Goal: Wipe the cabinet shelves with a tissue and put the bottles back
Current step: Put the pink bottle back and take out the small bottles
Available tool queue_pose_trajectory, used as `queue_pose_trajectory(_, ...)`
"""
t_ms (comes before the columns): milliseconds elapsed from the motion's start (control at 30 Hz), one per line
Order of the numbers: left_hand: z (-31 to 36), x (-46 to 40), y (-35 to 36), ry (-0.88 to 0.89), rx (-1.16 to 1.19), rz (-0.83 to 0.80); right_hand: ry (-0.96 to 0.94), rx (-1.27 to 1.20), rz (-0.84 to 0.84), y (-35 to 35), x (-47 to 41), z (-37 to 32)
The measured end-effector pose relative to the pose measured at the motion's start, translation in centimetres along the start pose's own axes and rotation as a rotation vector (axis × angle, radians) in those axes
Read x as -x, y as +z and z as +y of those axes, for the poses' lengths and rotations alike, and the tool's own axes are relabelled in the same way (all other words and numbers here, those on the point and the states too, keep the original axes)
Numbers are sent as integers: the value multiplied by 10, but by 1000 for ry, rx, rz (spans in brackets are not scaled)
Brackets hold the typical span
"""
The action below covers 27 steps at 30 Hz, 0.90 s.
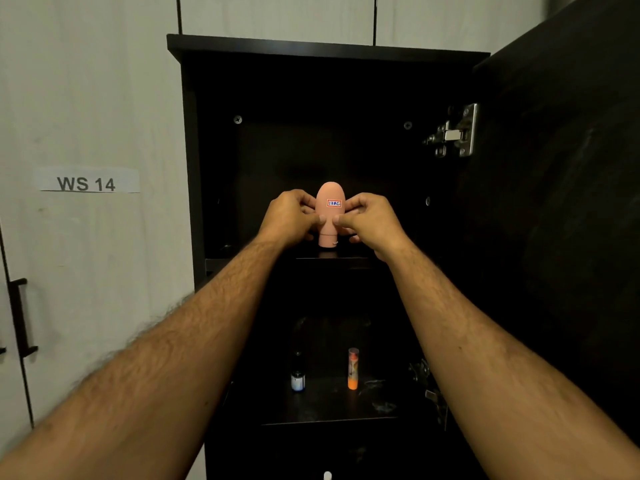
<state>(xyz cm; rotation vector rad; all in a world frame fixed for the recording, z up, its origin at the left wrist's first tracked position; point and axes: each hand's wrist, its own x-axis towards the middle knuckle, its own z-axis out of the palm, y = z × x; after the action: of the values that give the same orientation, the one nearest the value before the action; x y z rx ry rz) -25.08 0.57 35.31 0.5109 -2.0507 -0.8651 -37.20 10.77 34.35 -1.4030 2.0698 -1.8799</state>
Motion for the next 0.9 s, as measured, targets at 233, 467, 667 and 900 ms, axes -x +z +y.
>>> queue_pose_trajectory(233, -5, 2, 2, -32, 12, -4, -5, 31, 5, 2, 0, 4)
queue_pose_trajectory(467, -9, 2, 2, -41, 17, -4, -25, 86, -5, 3, 0, 5)
queue_pose_trajectory(667, -9, 3, 1, -43, -15, -20, -20, 116, -21, 2, 1, 4)
queue_pose_trajectory(900, -14, -3, -3, -48, -106, 47, -50, 68, 126, 4, 1, 6)
